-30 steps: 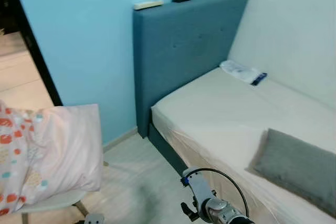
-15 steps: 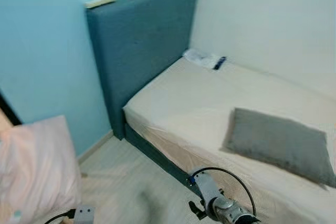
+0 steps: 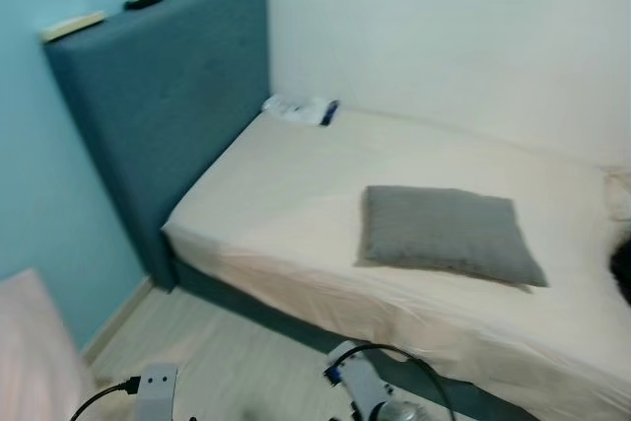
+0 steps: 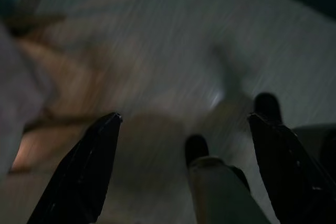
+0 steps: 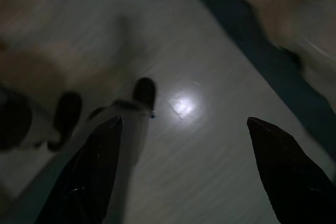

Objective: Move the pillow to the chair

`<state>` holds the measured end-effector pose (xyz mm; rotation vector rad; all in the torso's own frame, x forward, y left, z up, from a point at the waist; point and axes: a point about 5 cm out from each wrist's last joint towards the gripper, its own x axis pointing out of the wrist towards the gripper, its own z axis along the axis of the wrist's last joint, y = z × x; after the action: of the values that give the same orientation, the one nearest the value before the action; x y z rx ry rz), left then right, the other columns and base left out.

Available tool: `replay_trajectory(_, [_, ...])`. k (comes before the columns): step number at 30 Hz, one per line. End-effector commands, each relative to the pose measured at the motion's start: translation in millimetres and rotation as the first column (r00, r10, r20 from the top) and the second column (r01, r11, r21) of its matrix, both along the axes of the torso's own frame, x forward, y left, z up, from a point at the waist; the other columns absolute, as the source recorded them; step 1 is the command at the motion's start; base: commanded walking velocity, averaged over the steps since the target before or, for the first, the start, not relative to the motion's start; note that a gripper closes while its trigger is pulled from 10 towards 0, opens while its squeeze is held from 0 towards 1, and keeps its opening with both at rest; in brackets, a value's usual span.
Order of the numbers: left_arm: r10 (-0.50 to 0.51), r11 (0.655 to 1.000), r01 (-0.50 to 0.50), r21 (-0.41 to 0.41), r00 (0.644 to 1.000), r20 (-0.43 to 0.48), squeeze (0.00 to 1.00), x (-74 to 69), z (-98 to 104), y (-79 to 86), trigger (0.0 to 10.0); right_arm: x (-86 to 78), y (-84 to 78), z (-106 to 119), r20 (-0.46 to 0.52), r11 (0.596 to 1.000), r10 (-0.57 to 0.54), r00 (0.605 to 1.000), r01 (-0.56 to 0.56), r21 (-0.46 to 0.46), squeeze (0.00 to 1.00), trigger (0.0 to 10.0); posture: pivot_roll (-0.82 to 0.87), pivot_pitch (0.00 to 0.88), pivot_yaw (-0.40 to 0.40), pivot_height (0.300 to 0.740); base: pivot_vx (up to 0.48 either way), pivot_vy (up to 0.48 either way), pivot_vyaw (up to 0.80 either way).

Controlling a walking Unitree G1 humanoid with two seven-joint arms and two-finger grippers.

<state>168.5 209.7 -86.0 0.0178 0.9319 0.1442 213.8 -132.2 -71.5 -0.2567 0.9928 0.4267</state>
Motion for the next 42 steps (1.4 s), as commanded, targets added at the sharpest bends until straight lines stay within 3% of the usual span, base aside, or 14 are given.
replay_trajectory(1, [-0.033,0.999,0.033,0.015,0.999,-0.006,0.00,-1.8,-1,-0.1,10.0,2.1,3.6,1,-0.004,0.997,-0.069,0.998,0.069,0.047,0.00,10.0,-0.01,0.016,-0.051,0.740,0.000,0.000,-0.74])
replay_trajectory(6, [-0.119,0.993,0.119,0.008,0.992,0.045,0.00,13.3,5,-14.6,10.0,1.0,-5.4,0,-0.001,0.999,-0.034,0.999,0.034,-0.009,0.00,10.0,-0.01,0.002,-0.050,0.740,0.000,0.000,-0.74])
replay_trajectory(8, [-0.177,0.981,0.181,-0.062,0.982,0.069,0.00,20.5,5,-40.4,10.0,-3.0,-7.3,-2,-0.012,0.999,0.023,1.000,-0.023,-0.047,0.00,10.0,0.00,0.012,-0.058,0.740,0.000,0.000,-0.74])
replay_trajectory(9, [-0.177,0.981,0.181,-0.062,0.982,0.069,0.00,20.5,5,-40.4,10.0,-3.0,-7.3,-2,-0.012,0.999,0.023,1.000,-0.023,-0.047,0.00,10.0,0.00,0.012,-0.058,0.740,0.000,0.000,-0.74])
replay_trajectory(10, [-0.196,0.974,0.201,-0.108,0.979,0.062,0.00,18.2,3,-55.6,10.0,-4.3,-7.3,-3,-0.014,0.996,0.062,0.998,-0.063,-0.061,0.00,10.0,0.00,0.022,-0.065,0.740,0.000,0.000,-0.74])
replay_trajectory(12, [-0.206,0.970,0.211,-0.123,0.977,0.047,0.00,13.9,1,-60.8,10.0,-4.1,-7.4,-2,-0.012,0.995,0.076,0.997,-0.077,-0.065,0.00,10.0,-0.01,0.020,-0.066,0.740,0.000,0.000,-0.74])
replay_trajectory(13, [-0.206,0.970,0.211,-0.123,0.977,0.047,0.00,13.9,1,-60.8,10.0,-4.1,-7.4,-2,-0.012,0.995,0.076,0.997,-0.077,-0.065,0.00,10.0,-0.01,0.020,-0.066,0.740,0.000,0.000,-0.74])
replay_trajectory(15, [-0.084,0.981,0.086,-0.172,0.996,0.023,0.00,4.4,-4,-56.5,10.0,-4.6,-8.3,-3,-0.011,0.996,0.060,0.998,-0.061,-0.059,0.00,10.0,0.00,0.030,-0.068,0.740,0.000,0.000,-0.74])
replay_trajectory(21, [-0.095,0.983,0.093,-0.160,0.995,-0.004,0.00,-4.2,-7,-45.6,10.0,-10.5,-11.8,-6,-0.032,0.991,0.092,0.995,-0.095,-0.091,0.00,10.0,0.00,0.035,-0.082,0.740,0.000,0.000,-0.74])
replay_trajectory(25, [-0.041,0.980,0.039,-0.193,0.999,-0.009,0.00,-10.7,-10,-50.9,10.0,-11.0,-12.7,-6,-0.031,0.994,0.074,0.997,-0.077,-0.084,0.00,10.0,0.02,0.034,-0.091,0.740,0.000,0.000,-0.74])
replay_trajectory(30, [-0.041,0.981,0.038,-0.190,0.999,-0.009,0.00,-10.7,-10,-50.8,10.0,-10.5,-11.3,-6,-0.032,0.983,0.142,0.989,-0.144,-0.114,0.00,10.0,0.04,0.031,-0.107,0.740,0.000,0.000,-0.74])
replay_trajectory(36, [0.004,0.982,-0.005,-0.188,1.000,-0.006,0.00,-11.4,-10,-45.9,10.0,-8.8,-7.9,-5,-0.023,0.983,0.146,0.989,-0.148,-0.108,0.00,10.0,0.06,0.032,-0.113,0.740,0.000,0.000,-0.74])
replay_trajectory(42, [0.044,0.982,-0.044,-0.186,0.999,-0.004,0.00,-13.0,-10,-41.5,10.0,-8.7,-3.4,-5,-0.015,0.982,0.154,0.988,-0.155,-0.106,0.00,10.0,0.06,0.030,-0.108,0.740,0.000,0.000,0.00])
